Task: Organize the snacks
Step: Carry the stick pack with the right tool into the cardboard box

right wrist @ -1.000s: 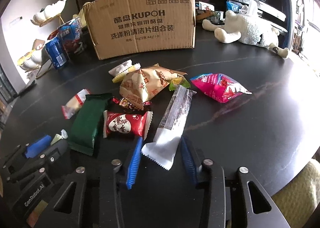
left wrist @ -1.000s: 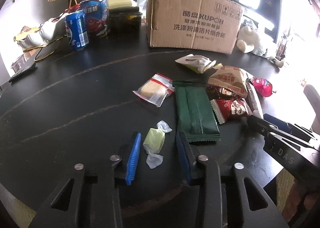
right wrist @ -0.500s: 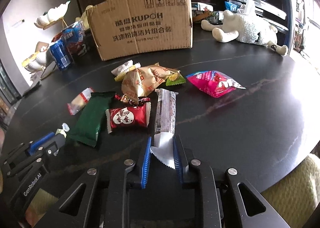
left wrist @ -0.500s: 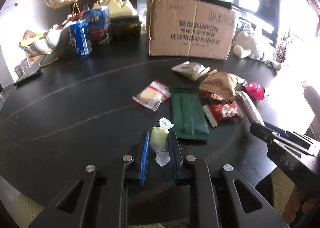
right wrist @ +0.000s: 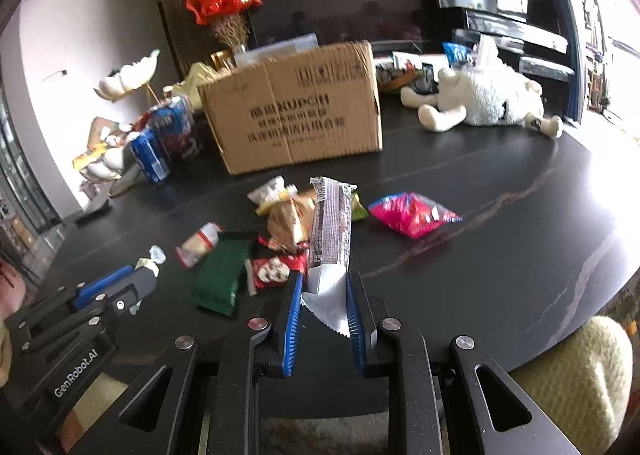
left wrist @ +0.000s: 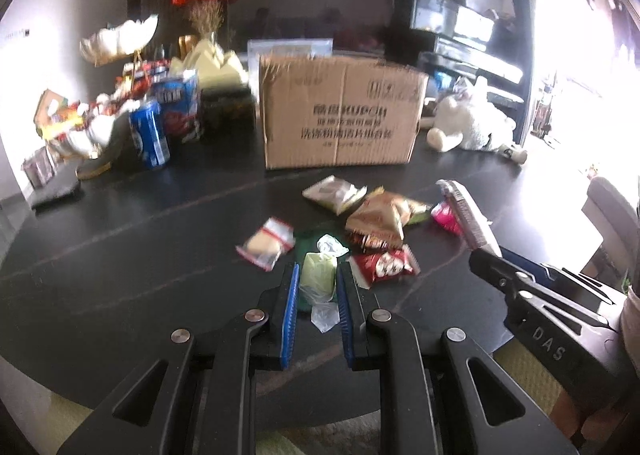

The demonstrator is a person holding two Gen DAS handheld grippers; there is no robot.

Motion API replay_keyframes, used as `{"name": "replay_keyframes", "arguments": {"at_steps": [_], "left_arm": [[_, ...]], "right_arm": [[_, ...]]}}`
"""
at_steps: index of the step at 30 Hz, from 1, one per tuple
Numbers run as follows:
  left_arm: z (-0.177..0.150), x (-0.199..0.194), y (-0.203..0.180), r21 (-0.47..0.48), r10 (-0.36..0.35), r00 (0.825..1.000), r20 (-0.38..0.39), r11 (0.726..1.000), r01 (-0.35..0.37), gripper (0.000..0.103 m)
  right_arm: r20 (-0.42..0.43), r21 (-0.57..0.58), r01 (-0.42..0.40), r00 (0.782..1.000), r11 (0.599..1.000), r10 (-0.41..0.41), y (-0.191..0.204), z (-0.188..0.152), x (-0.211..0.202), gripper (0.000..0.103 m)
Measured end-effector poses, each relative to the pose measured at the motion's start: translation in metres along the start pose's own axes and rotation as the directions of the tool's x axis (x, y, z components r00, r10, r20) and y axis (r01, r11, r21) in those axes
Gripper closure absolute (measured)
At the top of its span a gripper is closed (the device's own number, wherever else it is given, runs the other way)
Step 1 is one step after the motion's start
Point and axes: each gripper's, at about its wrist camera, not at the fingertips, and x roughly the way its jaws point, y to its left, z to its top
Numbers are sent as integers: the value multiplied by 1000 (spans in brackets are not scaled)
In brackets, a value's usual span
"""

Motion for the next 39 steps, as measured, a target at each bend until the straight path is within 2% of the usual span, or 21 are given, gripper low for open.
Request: {"name": "replay_keyframes", "arguments": {"at_steps": [7, 10, 13, 19, 22, 28, 35, 39], "left_arm": [[25, -20, -9, 44, -2, 996, 92, 999, -2, 83], [37, -20, -9, 46, -23, 994, 107, 999, 18, 83], [47, -19, -14, 74, -18, 991, 133, 997, 8, 83], [74, -11, -14, 68, -51, 990, 135, 997, 42, 83], [92, -7, -14, 82, -42, 988, 151, 996, 30, 83], [130, 5, -12, 101, -47, 987, 155, 994, 31, 83], [171, 20, -10, 132, -32, 986, 166, 991, 10, 83], [193, 36, -6, 128, -45, 989, 142, 991, 27, 83]], "right_arm": [[81, -49, -28, 996, 998, 32, 9, 19, -18, 81], [98, -61, -31, 995, 998, 37, 9, 30, -21, 81], [107, -70, -33, 993, 997, 40, 7, 42, -22, 81], [126, -46, -53, 990, 998, 59, 2, 73, -20, 81], [163, -54, -42, 985, 998, 50, 3, 89, -21, 80], [180, -68, -62, 981, 996, 73, 6, 125, -14, 80], [157, -71, -94, 982, 993, 105, 5, 164, 9, 80], [139, -73, -104, 984, 992, 113, 6, 185, 24, 80]]}}
